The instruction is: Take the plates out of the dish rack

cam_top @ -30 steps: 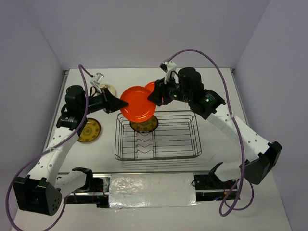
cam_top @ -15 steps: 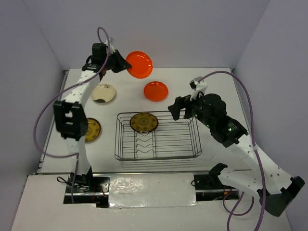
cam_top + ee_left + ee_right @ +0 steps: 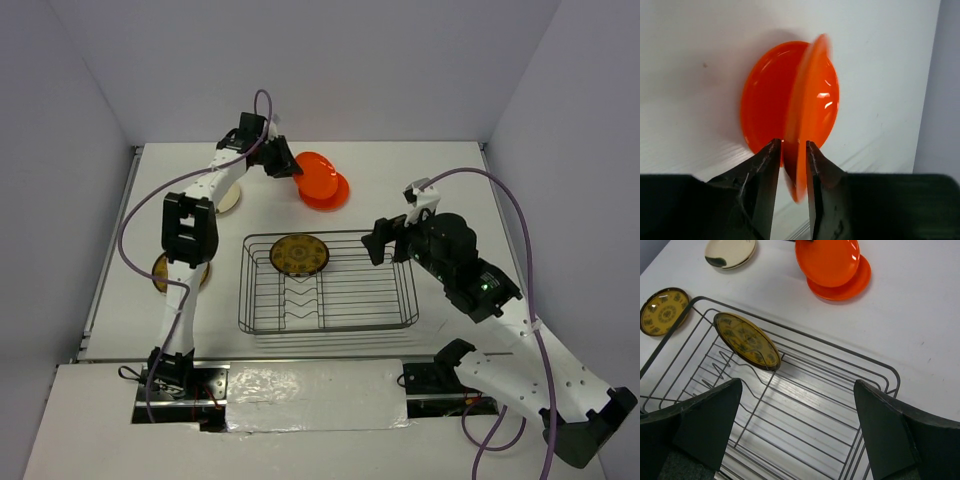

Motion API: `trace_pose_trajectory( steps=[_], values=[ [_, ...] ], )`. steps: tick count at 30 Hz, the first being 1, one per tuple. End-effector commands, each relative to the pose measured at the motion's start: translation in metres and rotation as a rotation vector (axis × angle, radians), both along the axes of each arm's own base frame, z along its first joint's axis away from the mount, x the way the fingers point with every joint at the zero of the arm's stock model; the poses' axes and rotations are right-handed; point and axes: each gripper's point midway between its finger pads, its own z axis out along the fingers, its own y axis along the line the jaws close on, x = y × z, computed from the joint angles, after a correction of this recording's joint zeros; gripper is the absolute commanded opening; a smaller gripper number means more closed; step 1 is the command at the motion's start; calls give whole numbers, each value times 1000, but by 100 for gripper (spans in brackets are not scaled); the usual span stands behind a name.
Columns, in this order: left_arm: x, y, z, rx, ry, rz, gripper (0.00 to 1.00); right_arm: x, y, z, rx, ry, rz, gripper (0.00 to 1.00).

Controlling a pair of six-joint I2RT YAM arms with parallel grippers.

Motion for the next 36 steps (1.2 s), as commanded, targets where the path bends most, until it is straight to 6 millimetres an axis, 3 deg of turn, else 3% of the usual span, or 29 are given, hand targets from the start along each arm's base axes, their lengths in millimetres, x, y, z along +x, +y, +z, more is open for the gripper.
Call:
trace_pose_trajectory(
  steps=[1, 3, 6, 7, 10, 11, 12, 13, 14, 15, 16, 17, 18, 19, 20, 21, 22, 23, 24, 25, 26, 27, 28, 32, 34, 36],
  values=[
    [11, -9, 18, -25, -72, -35, 41, -1, 2, 8, 32, -29, 14, 100],
    [13, -9, 18, -27, -67, -26, 59, -2, -1, 9, 27, -32, 5, 100],
    [14, -10, 36, -35, -95, -22, 70, -1, -2, 9, 16, -35, 0, 100],
    [13, -11, 43, -42, -107, -26, 99, 0, -2, 8, 4, -38, 4, 100],
    [11, -9, 84, -49, -168, -16, 99, 6, 9, -4, -48, -39, 66, 100],
    [8, -6, 116, -55, -223, -11, 100, 8, 13, -10, -64, -37, 87, 100],
    [3, -2, 127, -44, -228, -1, 99, 11, 21, -25, -109, -21, 143, 100],
    [2, 8, 140, 0, -255, 42, 100, 6, 38, -28, -100, -21, 244, 100],
    [-9, 19, 177, 21, -309, 80, 100, 5, 46, -29, -111, -20, 299, 100],
    [-18, 31, 186, 63, -303, 123, 100, 9, 56, -42, -134, 17, 340, 100],
    [-22, 54, 182, 136, -289, 209, 100, 9, 66, -43, -135, 20, 383, 100],
    [-45, 68, 226, 139, -357, 255, 100, 5, 81, -37, -142, 0, 439, 100],
    [-56, 80, 236, 151, -373, 289, 100, 8, 94, -49, -200, -2, 487, 100],
    [-84, 99, 248, 168, -391, 329, 99, 14, 100, -50, -246, -32, 481, 100],
    [-98, 107, 253, 174, -405, 340, 100, 8, 118, -45, -278, -72, 529, 100],
    [-113, 113, 229, 199, -360, 341, 100, 15, 126, -64, -375, -77, 563, 100],
    [-142, 122, 257, 201, -433, 350, 99, 22, 133, -58, -409, -105, 555, 100],
    [-156, 125, 255, 210, -442, 342, 99, 27, 139, -62, -457, -118, 575, 98],
    [-171, 129, 225, 235, -384, 330, 100, 35, 143, -80, -506, -79, 580, 97],
    [-196, 133, 243, 232, -449, 324, 99, 44, 149, -73, -523, -98, 567, 96],
    [-210, 132, 238, 231, -457, 301, 99, 49, 150, -77, -561, -103, 568, 94],
    [-221, 135, 208, 263, -416, 276, 99, 54, 150, -81, -587, -92, 564, 93],
    [-238, 137, 216, 261, -456, 272, 100, 59, 155, -83, -600, -89, 565, 93],
    [-269, 149, 172, 350, -403, 225, 99, 69, 162, -82, -631, -109, 575, 90],
    [-278, 151, 164, 377, -406, 200, 100, 68, 170, -85, -627, -106, 614, 82],
    [-283, 153, 147, 401, -393, 176, 99, 66, 175, -92, -638, -100, 666, 66]
  ],
)
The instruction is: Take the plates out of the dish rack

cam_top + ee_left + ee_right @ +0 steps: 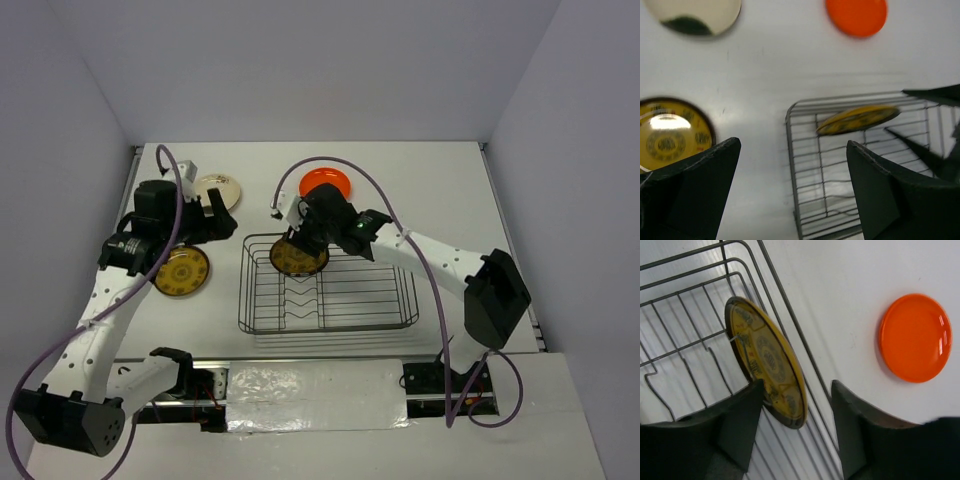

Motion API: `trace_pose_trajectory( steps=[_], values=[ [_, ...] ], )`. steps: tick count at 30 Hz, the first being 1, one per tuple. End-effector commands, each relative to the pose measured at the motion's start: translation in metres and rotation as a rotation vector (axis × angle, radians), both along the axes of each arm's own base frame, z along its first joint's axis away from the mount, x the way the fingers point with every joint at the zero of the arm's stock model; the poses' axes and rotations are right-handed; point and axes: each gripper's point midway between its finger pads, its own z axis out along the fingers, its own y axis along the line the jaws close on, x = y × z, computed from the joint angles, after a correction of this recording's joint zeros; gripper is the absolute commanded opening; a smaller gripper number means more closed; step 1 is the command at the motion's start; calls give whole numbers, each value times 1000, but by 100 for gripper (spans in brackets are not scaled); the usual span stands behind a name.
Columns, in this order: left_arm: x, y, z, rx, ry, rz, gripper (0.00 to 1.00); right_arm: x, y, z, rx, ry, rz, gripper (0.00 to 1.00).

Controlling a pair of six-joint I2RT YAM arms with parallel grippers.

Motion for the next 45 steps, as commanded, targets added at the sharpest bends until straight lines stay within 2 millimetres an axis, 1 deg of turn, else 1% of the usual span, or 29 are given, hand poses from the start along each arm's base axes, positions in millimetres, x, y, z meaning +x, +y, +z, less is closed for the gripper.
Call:
trace_pose_trajectory(
  steps=[1, 2, 3, 4, 6, 9, 12, 15, 17, 20, 21, 23, 25, 27, 28, 30, 31, 32, 33, 34, 35, 36, 37, 38, 40, 41, 42, 43, 45],
  values=[
    [-10, 7, -9, 79, -22, -38, 99, 8, 17, 16, 0, -42, 79, 63],
    [-12, 8, -16, 87, -12, -38, 100, 10, 18, 7, -26, -34, 94, 53],
    [-12, 8, -20, 92, -10, -41, 100, 11, 17, 4, -43, -32, 95, 48],
    [-12, 8, -22, 92, -8, -43, 100, 13, 18, 6, -49, -39, 96, 47],
    [-12, 7, -32, 92, 6, -51, 99, 17, 17, 1, -80, -50, 97, 39],
    [-12, 6, -42, 96, 28, -57, 100, 19, 12, -3, -110, -68, 92, 37],
    [-13, 5, -42, 95, 26, -67, 99, 16, 8, -7, -122, -69, 109, 35],
    [-14, 5, -40, 90, 16, -68, 100, 16, 7, -8, -126, -85, 120, 22],
    [-14, 4, -40, 91, 16, -70, 99, 17, 5, -3, -125, -108, 118, 7],
    [-14, 3, -40, 88, 19, -73, 99, 20, -1, 8, -124, -155, 97, 3],
    [-14, 3, -41, 88, 22, -73, 99, 22, -4, 18, -124, -188, 91, 1],
    [-13, 3, -40, 84, 19, -71, 99, 24, -10, 29, -121, -230, 72, 0],
    [-13, 1, -36, 73, 10, -79, 100, 27, -15, 51, -95, -298, 55, 0],
    [-13, -2, -32, 59, 0, -87, 100, 30, -24, 65, -106, -355, 31, 0],
    [-13, -6, -25, 43, -21, -103, 100, 30, -28, 83, -82, -400, 8, 0],
    [-14, -13, -13, 14, -52, -141, 99, 34, -38, 105, -72, -449, -46, 0],
    [-14, -19, 4, -10, -111, -167, 100, 32, -42, 125, -39, -481, -72, 0],
    [-19, -32, 16, -53, -145, -236, 100, 34, -47, 145, 10, -491, -132, 0],
    [-22, -39, 29, -82, -189, -275, 100, 33, -48, 158, 51, -481, -156, 0],
    [-28, -46, 45, -122, -241, -311, 99, 28, -49, 181, 100, -469, -175, 0],
    [-34, -60, 68, -169, -328, -398, 100, 21, -45, 188, 187, -399, -205, 0],
    [-38, -66, 76, -210, -357, -428, 99, 14, -46, 184, 199, -326, -216, 0],
    [-42, -71, 96, -232, -439, -461, 100, 11, -43, 200, 262, -288, -231, 0],
    [-46, -75, 101, -265, -446, -486, 99, -4, -29, 200, 355, -155, -197, 0],
    [-42, -76, 106, -281, -451, -483, 99, -23, -19, 199, 442, 2, -151, 0],
    [-41, -77, 110, -285, -448, -485, 100, -33, -17, 206, 492, 34, -114, 0],
    [-39, -78, 108, -290, -434, -487, 100, -44, -9, 217, 558, 58, -52, 0],
    [-33, -78, 104, -290, -409, -477, 100, -50, -7, 214, 589, 103, -45, 0],
    [-25, -75, 96, -272, -374, -441, 99, -65, -6, 229, 661, 120, 17, 0]
  ],
)
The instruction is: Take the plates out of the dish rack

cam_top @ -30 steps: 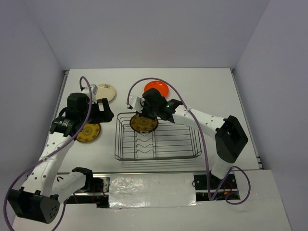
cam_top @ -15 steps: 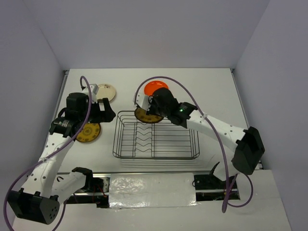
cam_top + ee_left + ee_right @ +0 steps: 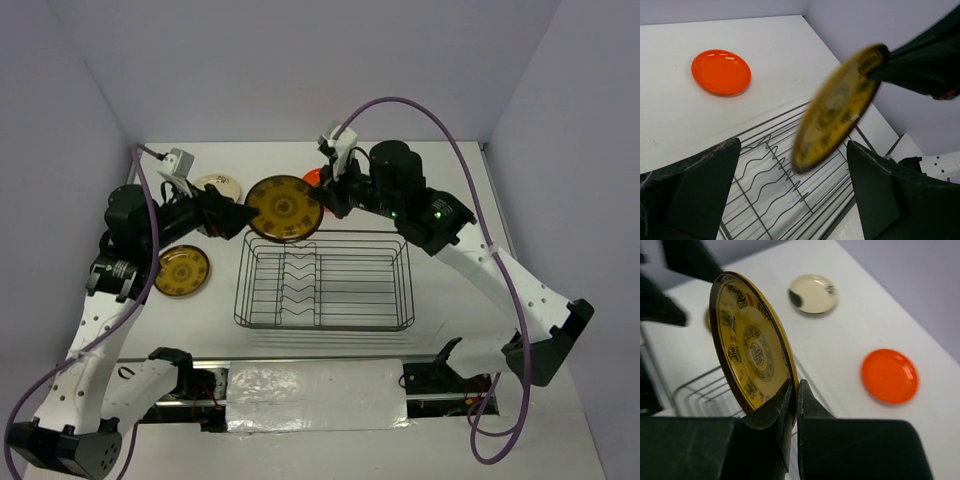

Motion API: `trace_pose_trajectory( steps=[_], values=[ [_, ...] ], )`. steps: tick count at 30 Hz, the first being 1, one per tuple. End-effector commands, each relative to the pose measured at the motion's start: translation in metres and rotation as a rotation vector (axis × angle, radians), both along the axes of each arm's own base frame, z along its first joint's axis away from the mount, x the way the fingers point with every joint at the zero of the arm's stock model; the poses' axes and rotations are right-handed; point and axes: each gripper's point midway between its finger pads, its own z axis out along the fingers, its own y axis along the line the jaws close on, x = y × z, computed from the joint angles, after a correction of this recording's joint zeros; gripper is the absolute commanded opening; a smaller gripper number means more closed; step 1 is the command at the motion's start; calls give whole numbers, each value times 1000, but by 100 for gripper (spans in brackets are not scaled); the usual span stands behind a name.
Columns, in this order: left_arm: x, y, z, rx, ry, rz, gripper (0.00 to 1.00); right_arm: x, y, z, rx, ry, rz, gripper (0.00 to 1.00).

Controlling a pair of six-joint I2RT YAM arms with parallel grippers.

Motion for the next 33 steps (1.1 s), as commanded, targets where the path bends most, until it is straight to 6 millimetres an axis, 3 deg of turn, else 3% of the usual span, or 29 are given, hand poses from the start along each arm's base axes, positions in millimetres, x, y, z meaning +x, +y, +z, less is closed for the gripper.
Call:
trace_pose_trajectory(
  steps=[1, 3, 6, 7, 9, 10, 12, 14, 15, 16, 18, 19, 20, 21, 22, 23, 26, 31, 33],
  values=[
    [10, -3, 8, -10, -5, -3, 94, -43, 13, 25, 213, 154, 159, 0],
    [14, 3, -1, 17, 22, 36, 87, -47, 12, 34, 247, 153, 173, 0],
    [13, 1, -3, 13, 18, 23, 61, -46, 13, 34, 267, 174, 182, 0],
    [9, -3, -2, 2, 12, -10, 38, -47, 16, 33, 275, 196, 198, 0],
    [5, -9, 5, -30, -25, -47, 17, -45, 23, 25, 278, 226, 213, 0],
    [1, -13, 7, -43, -35, -79, 0, -44, 24, 23, 286, 241, 214, 2],
    [-1, -15, 7, -72, -37, -86, 0, -41, 27, 14, 305, 272, 216, 12],
    [5, -10, 2, -89, -9, -32, 0, -35, 24, 10, 331, 279, 218, 33],
    [9, -6, -1, -91, 7, 0, 0, -33, 21, -3, 328, 304, 203, 49],
    [21, 9, -10, -80, 55, 123, 0, -32, 14, -2, 348, 313, 176, 99],
    [40, 37, -35, -65, 190, 340, 0, -8, -9, -24, 349, 321, 6, 100],
    [38, 57, -59, -32, 312, 456, 0, -5, -22, -21, 369, 305, -53, 100],
    [47, 92, -72, -47, 375, 650, 0, -2, -31, -24, 376, 299, -103, 100],
    [48, 104, -86, -50, 432, 709, 0, 3, -41, -39, 370, 306, -163, 100],
    [46, 122, -107, -82, 507, 810, 0, -2, -46, -35, 379, 286, -160, 100],
    [45, 158, -118, -121, 533, 949, 0, -6, -49, -39, 375, 285, -159, 100],
    [28, 208, -158, -224, 614, 1181, 0, -17, -58, -60, 342, 299, -170, 100],
    [7, 238, -206, -240, 713, 1352, 2, -28, -75, -70, 316, 274, -204, 100],
    [4, 247, -212, -249, 707, 1390, 5, -35, -79, -70, 313, 265, -197, 100]
  ],
)
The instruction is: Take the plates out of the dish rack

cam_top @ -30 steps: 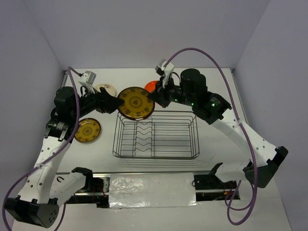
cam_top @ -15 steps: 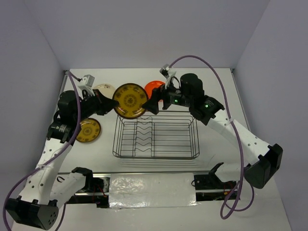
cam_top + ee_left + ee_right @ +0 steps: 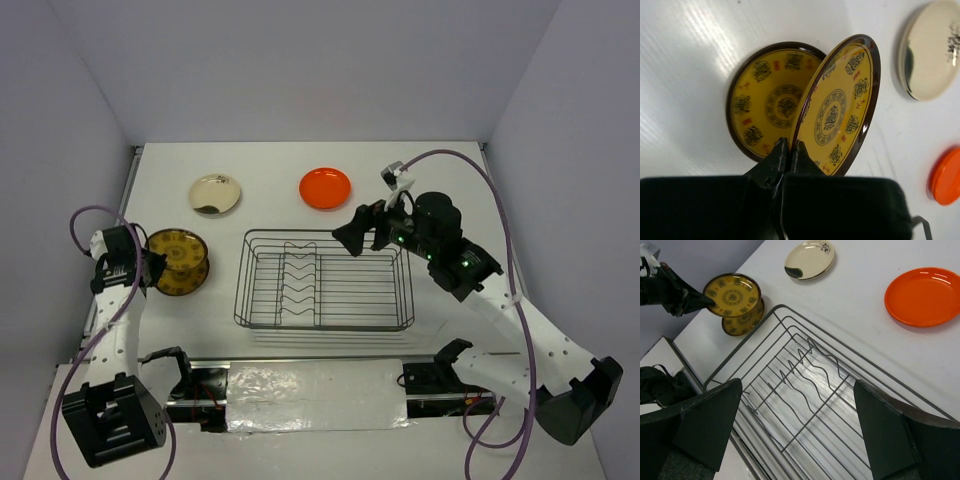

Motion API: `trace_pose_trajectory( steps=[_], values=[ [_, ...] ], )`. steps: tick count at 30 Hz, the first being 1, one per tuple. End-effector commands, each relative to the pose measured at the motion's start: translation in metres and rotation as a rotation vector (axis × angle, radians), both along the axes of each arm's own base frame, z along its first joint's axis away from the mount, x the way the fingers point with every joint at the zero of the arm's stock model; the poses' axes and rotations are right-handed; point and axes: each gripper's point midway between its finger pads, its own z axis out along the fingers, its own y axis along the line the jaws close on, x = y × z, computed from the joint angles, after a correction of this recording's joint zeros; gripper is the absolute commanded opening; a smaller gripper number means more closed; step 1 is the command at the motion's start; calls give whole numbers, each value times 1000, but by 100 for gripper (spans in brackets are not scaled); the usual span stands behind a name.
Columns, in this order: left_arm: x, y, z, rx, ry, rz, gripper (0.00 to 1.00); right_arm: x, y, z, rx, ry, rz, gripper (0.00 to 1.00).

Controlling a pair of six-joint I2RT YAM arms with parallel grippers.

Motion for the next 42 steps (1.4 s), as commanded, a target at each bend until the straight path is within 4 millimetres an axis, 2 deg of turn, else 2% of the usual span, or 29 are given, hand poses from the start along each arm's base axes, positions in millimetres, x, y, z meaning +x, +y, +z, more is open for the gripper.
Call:
trace_pose_trajectory(
  steps=[1, 2, 5, 6, 8, 9, 12, 16, 18, 19, 20, 21, 22, 23, 24, 25, 26, 27, 28, 29, 30, 33, 34, 36, 37, 38, 39, 40, 42],
  values=[
    [3, 20, 6, 23, -65, 111, 6, -6, -10, 10, 2, -61, -17, 100],
    [2, 21, 3, 18, -65, 116, 7, -11, -12, 11, 5, -72, -13, 100],
    [0, 23, 0, 19, -56, 117, 25, -16, -16, 13, 3, -83, -10, 100],
    [-1, 23, 1, 22, -54, 118, 43, -18, -17, 15, 3, -89, -10, 100],
    [-5, 24, 3, 29, -50, 124, 67, -21, -19, 16, -6, -91, -3, 100],
    [-6, 24, 6, 33, -52, 125, 84, -23, -19, 18, -6, -94, 1, 100],
    [-8, 21, 16, 36, -58, 105, 100, -24, -23, 20, -17, -101, -4, 100],
    [-4, 13, 39, 68, -86, -7, 100, -27, -36, 25, -29, -110, -56, 100],
    [4, 6, 57, 94, -126, -100, 99, -26, -45, 26, -35, -110, -102, 100],
    [9, 2, 59, 130, -117, -192, 100, -28, -50, 24, -44, -89, -126, 100],
    [21, -18, 70, 107, -177, -335, 100, -29, -57, 26, -35, -78, -165, 100],
    [26, -24, 84, 162, -187, -441, 100, -24, -70, 26, -49, -71, -243, 100],
    [31, -42, 78, 156, -134, -537, 100, -24, -82, 22, -73, -41, -303, 100],
    [34, -53, 82, 190, -104, -604, 99, -24, -91, 23, -62, -12, -368, 100],
    [31, -45, 97, 299, -29, -580, 99, -20, -111, 23, -83, -9, -482, 100],
    [32, -73, 102, 362, -5, -668, 99, -24, -122, 23, -94, 11, -528, 100],
    [32, -83, 112, 414, -6, -691, 100, -25, -130, 23, -109, 9, -555, 100],
    [31, -83, 131, 472, -14, -664, 100, -30, -138, 28, -106, -3, -577, 100],
    [28, -104, 140, 492, -49, -719, 100, -33, -146, 35, -102, -19, -607, 100],
    [25, -111, 152, 505, -80, -733, 100, -38, -151, 35, -118, -24, -605, 100],
    [22, -119, 171, 516, -127, -754, 100, -47, -155, 44, -102, -50, -594, 100],
    [-2, -144, 206, 548, -239, -854, 100, -68, -172, 61, -92, -83, -599, 100],
    [-19, -150, 217, 549, -289, -885, 100, -82, -183, 72, -72, -108, -606, 100],
    [-37, -141, 225, 545, -323, -859, 100, -96, -195, 81, -69, -134, -614, 100],
    [-52, -128, 232, 549, -350, -824, 99, -109, -207, 86, -61, -144, -629, 100],
    [-63, -109, 228, 584, -313, -776, 100, -115, -213, 88, -55, -147, -640, 100],
    [-71, -98, 226, 594, -306, -748, 99, -121, -218, 89, -50, -154, -648, 100],
    [-85, -80, 230, 611, -325, -688, 100, -131, -226, 89, -40, -165, -653, 100],
    [-102, -63, 224, 623, -306, -652, 100, -138, -232, 86, -37, -171, -659, 100]
  ],
)
